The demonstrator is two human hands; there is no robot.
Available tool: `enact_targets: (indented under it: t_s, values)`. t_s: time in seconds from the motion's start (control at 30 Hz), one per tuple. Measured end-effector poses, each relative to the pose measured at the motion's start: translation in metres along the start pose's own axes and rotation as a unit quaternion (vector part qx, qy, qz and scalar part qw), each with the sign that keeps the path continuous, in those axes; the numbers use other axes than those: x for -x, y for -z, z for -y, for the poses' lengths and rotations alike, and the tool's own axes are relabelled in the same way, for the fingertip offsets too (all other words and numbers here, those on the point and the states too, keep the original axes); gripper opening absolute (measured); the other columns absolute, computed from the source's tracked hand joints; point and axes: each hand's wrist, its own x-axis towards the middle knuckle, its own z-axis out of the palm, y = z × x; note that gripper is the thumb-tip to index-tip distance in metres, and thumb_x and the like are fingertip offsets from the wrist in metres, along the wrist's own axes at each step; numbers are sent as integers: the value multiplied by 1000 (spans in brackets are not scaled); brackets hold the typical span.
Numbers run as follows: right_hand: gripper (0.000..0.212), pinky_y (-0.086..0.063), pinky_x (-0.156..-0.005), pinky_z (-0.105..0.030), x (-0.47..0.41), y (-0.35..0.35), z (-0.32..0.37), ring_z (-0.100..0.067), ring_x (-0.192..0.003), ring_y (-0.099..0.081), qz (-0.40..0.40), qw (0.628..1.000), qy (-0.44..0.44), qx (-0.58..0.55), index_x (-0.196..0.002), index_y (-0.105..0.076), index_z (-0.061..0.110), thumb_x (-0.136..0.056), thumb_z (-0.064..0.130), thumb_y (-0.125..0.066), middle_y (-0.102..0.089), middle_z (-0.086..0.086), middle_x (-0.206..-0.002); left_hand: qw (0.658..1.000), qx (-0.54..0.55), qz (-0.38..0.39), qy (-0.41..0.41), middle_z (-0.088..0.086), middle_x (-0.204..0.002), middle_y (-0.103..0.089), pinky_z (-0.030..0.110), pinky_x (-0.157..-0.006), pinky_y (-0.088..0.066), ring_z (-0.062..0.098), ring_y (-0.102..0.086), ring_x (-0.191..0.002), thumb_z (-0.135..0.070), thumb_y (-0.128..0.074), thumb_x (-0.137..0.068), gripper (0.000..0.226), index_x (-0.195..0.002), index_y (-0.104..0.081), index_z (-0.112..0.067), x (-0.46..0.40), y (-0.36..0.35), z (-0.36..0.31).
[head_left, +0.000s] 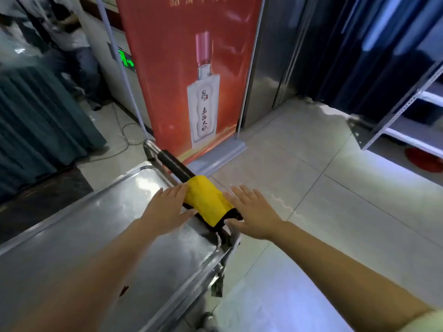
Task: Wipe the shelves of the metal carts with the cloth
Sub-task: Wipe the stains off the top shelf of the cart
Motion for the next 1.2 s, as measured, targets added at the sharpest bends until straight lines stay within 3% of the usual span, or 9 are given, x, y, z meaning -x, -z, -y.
enact_targets:
  t_s: [0.07, 0.2, 0.47, 0.63, 0.87, 0.97, 1.1, 1.17, 1.2]
  values:
    - [75, -4, -117, -45, -9, -5, 0, -25, -148, -2, 11, 1000, -4, -19, -153, -4, 29, -94, 62, -35, -4, -3, -162, 998, 62, -5, 6, 7, -149, -40, 39, -107, -35, 24, -44, -129, -68, -30, -86, 87, -150, -20, -10, -12, -8, 6]
    - [80, -9, -118, -43, -17, -15, 0, -22, -147, -12, 31, 994, -30, -102, -153, -4, 28, -91, 64, -41, -9, -2, -161, 984, 169, -47, 24, 10, -127, -56, 36, -87, -47, 27, -56, -108, -47, -57, -90, 61, -137, -42, -10, -33, -19, 13]
    - [83, -38, -100, -33, -29, -22, 4, -31, -131, -40, 75, 972, -13, -223, -151, 10, 28, -95, 48, -48, -8, -3, -161, 921, 356, 8, 158, -1, -103, -57, 28, -77, -43, 19, -56, -94, -32, -65, -89, 44, -125, -47, -14, -50, -17, 8]
    - [72, -38, -105, -36, -24, -25, -2, -32, -134, -36, 76, 964, 47, -250, -149, 17, 25, -102, 32, -38, 5, -2, -161, 901, 380, 56, 204, 7, -109, -59, 30, -80, -42, 23, -55, -98, -23, -64, -90, 27, -114, -57, -12, -48, 9, 4]
    - [57, -22, -105, -8, -13, -11, -21, -18, -139, -33, -20, 942, 97, -322, -144, -7, 35, -101, 13, -38, -21, 9, -154, 836, 508, 32, 205, 5, -93, -65, 32, -80, -49, 20, -60, -88, -12, -70, -86, 17, -100, -61, -10, -7, 41, -17]
    - [58, -28, -104, -10, -16, 12, -26, -16, -133, -39, -24, 929, 162, -334, -141, -21, 38, -98, 4, -42, -33, 3, -152, 800, 557, -6, 222, 7, -88, -66, 40, -79, -51, 23, -62, -84, 1, -73, -80, 25, -96, -58, -12, 20, 46, -22]
    - [57, -39, -103, -23, -27, 41, -17, -13, -127, -45, 15, 903, 235, -358, -138, -34, 36, -95, 0, -45, -44, 3, -144, 763, 583, -21, 277, 2, -115, -61, 44, -86, -56, 25, -64, -101, -1, -81, -71, 69, -123, -47, -32, 59, 44, -22]
    - [55, -41, -102, -24, -32, 45, -6, -10, -124, -47, 43, 887, 266, -376, -136, -44, 34, -93, -1, -47, -48, 8, -139, 774, 564, -19, 287, -3, -120, -55, 33, -79, -57, 21, -65, -102, -9, -83, -70, 86, -134, -36, -44, 80, 38, -24]
    - [56, -42, -101, -24, -34, 44, 1, -8, -122, -48, 63, 878, 277, -386, -133, -49, 34, -91, -2, -47, -49, 10, -136, 797, 527, -25, 293, -4, -120, -54, 30, -77, -57, 19, -64, -100, -14, -84, -71, 78, -129, -42, -46, 91, 33, -27]
